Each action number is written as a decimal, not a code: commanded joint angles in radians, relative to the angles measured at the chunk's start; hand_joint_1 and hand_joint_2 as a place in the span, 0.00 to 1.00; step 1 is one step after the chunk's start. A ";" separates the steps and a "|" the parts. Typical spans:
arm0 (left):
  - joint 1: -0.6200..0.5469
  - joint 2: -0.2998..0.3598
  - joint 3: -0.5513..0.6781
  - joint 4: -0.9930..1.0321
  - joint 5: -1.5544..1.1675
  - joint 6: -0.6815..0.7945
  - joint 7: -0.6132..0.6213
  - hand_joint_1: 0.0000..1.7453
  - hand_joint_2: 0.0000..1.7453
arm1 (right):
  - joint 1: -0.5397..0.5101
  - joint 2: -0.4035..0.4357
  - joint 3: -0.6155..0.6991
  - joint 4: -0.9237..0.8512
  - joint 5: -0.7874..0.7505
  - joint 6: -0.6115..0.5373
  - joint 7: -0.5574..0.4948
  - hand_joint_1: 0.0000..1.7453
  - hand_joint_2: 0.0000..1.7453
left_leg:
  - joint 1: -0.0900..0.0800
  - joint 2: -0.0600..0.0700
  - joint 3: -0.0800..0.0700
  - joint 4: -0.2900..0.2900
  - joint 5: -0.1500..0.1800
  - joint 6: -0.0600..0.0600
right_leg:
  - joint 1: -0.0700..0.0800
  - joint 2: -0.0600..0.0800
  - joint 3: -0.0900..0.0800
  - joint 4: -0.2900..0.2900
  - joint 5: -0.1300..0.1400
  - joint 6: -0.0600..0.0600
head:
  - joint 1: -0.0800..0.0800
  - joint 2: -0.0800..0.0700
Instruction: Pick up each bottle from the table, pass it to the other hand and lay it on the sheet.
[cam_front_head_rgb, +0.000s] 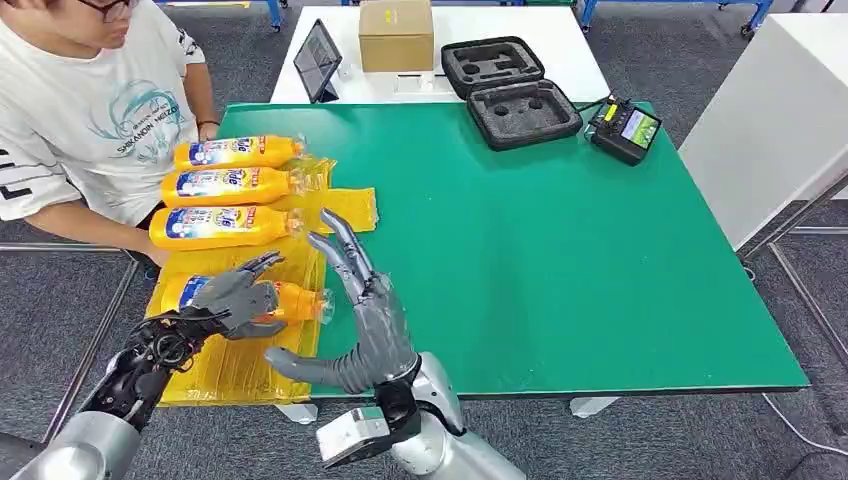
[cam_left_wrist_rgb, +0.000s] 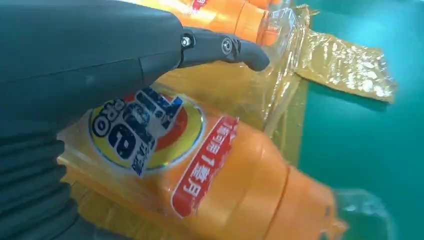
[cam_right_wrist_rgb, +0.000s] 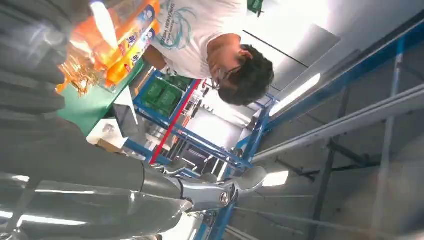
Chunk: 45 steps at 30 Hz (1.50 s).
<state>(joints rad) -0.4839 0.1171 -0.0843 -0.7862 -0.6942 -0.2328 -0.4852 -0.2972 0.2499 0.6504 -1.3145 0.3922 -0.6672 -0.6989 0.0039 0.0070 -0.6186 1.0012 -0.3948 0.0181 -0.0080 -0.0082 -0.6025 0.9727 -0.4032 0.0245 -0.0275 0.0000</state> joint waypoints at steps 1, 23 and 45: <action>0.072 -0.005 0.026 0.086 0.144 -0.125 0.008 0.00 0.00 | -0.029 0.013 -0.030 0.118 0.025 0.016 0.001 0.00 1.00 | -0.001 0.002 0.006 -0.003 -0.001 0.000 | -0.001 0.003 0.005 -0.002 0.000 0.000 | 0.000 0.000; 0.274 -0.250 0.371 -0.774 0.107 0.931 -0.213 0.00 1.00 | -0.038 0.034 0.001 0.185 0.044 0.021 0.001 0.00 1.00 | 0.002 0.002 -0.006 0.003 -0.001 -0.001 | 0.002 0.002 -0.008 0.000 0.001 -0.002 | 0.000 0.000; 0.472 -0.312 0.266 -0.915 0.758 0.735 -0.213 0.00 1.00 | 0.223 0.052 -0.442 -0.198 0.017 -0.031 0.001 0.00 1.00 | 0.000 -0.001 -0.006 0.001 -0.004 -0.001 | 0.000 0.000 -0.007 -0.001 -0.003 0.000 | 0.000 0.000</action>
<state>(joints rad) -0.0328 -0.1606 0.1999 -1.7079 0.0660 0.5108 -0.7023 -0.1287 0.2785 0.3566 -1.5099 0.4406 -0.6950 -0.6981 0.0029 0.0083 -0.6290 1.0020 -0.3964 0.0184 -0.0084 -0.0074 -0.6144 0.9722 -0.4037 0.0258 -0.0271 0.0000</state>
